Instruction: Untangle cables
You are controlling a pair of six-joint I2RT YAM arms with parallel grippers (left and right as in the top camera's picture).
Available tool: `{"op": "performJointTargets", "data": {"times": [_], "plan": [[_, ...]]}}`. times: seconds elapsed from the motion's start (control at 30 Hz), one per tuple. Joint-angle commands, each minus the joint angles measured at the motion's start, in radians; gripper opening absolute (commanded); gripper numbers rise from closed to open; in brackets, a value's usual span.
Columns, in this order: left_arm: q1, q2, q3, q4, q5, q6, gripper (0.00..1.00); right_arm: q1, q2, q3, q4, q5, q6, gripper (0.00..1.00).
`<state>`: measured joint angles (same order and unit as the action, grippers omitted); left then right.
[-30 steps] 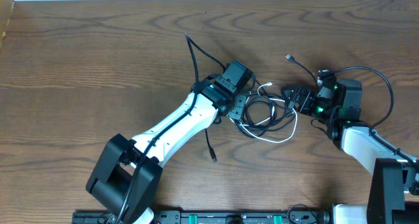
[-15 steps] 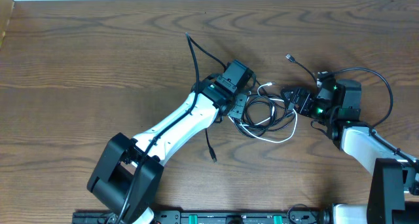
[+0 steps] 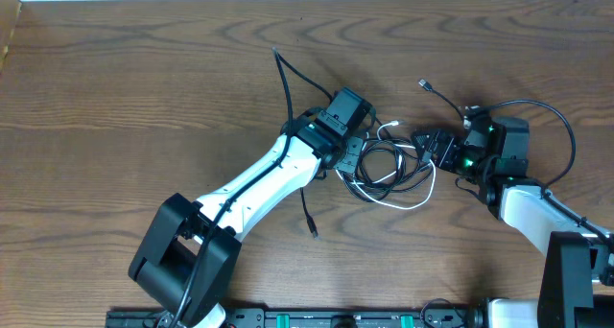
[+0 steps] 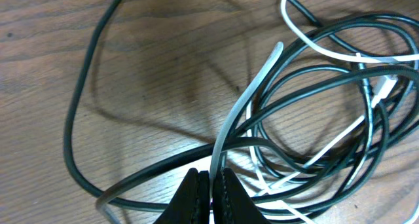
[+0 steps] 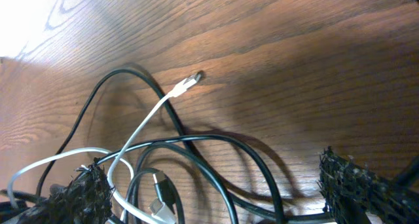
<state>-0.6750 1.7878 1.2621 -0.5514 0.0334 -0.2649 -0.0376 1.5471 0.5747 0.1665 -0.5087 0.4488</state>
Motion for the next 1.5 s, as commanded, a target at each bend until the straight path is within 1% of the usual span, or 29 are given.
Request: {"op": "performJointTargets", "data": {"times": [0.0, 0.1, 0.13, 0.27, 0.47, 0.63, 0.7, 0.87, 0.93, 1.17, 1.23, 1.3, 1.33, 1.37, 1.4, 1.47], "plan": [[0.002, -0.033, 0.028, 0.000, 0.057, -0.006, 0.08, 0.007, -0.016, 0.001, -0.003, -0.086, 0.011, 0.99], [0.002, -0.106, 0.044, 0.017, 0.064, -0.006, 0.08, 0.007, -0.016, 0.001, -0.003, -0.167, 0.011, 0.99], [0.004, -0.165, 0.044, 0.042, 0.063, -0.006, 0.08, 0.007, -0.016, 0.001, -0.003, -0.199, 0.011, 0.99], [0.020, -0.300, 0.044, 0.110, 0.059, -0.005, 0.07, 0.007, -0.016, 0.001, -0.002, -0.241, 0.011, 0.99], [0.075, -0.431, 0.044, 0.162, 0.060, -0.006, 0.08, 0.007, -0.016, 0.001, -0.002, -0.339, 0.010, 0.99], [0.121, -0.479, 0.044, 0.222, 0.060, -0.113, 0.08, 0.032, -0.016, 0.001, -0.002, -0.338, 0.011, 0.99], [0.130, -0.483, 0.044, 0.258, 0.060, -0.142, 0.08, 0.053, -0.016, 0.001, -0.002, -0.324, 0.010, 0.99], [0.175, -0.484, 0.044, 0.375, 0.060, -0.144, 0.08, 0.138, -0.016, 0.001, -0.008, -0.210, 0.011, 0.98], [0.217, -0.494, 0.044, 0.417, 0.061, -0.145, 0.08, 0.174, -0.016, 0.001, -0.028, -0.152, 0.011, 0.98], [0.351, -0.590, 0.044, 0.422, 0.064, -0.145, 0.08, 0.245, -0.016, 0.001, -0.044, -0.032, 0.011, 0.99], [0.382, -0.622, 0.044, 0.421, 0.064, -0.144, 0.08, 0.253, -0.016, 0.001, -0.048, 0.033, 0.011, 0.95], [0.409, -0.649, 0.044, 0.418, 0.064, -0.144, 0.08, 0.256, -0.016, 0.001, -0.060, 0.137, 0.014, 0.84], [0.425, -0.666, 0.044, 0.410, 0.064, -0.145, 0.08, 0.256, -0.016, 0.001, -0.078, 0.235, 0.051, 0.77], [0.433, -0.674, 0.044, 0.400, 0.064, -0.144, 0.08, 0.256, -0.016, 0.001, -0.091, 0.291, 0.083, 0.72], [0.439, -0.679, 0.044, 0.386, 0.064, -0.145, 0.08, 0.256, -0.016, 0.001, -0.110, 0.363, 0.125, 0.68], [0.441, -0.682, 0.044, 0.354, 0.064, -0.145, 0.07, 0.254, -0.016, 0.001, -0.137, 0.446, 0.162, 0.64]]}}
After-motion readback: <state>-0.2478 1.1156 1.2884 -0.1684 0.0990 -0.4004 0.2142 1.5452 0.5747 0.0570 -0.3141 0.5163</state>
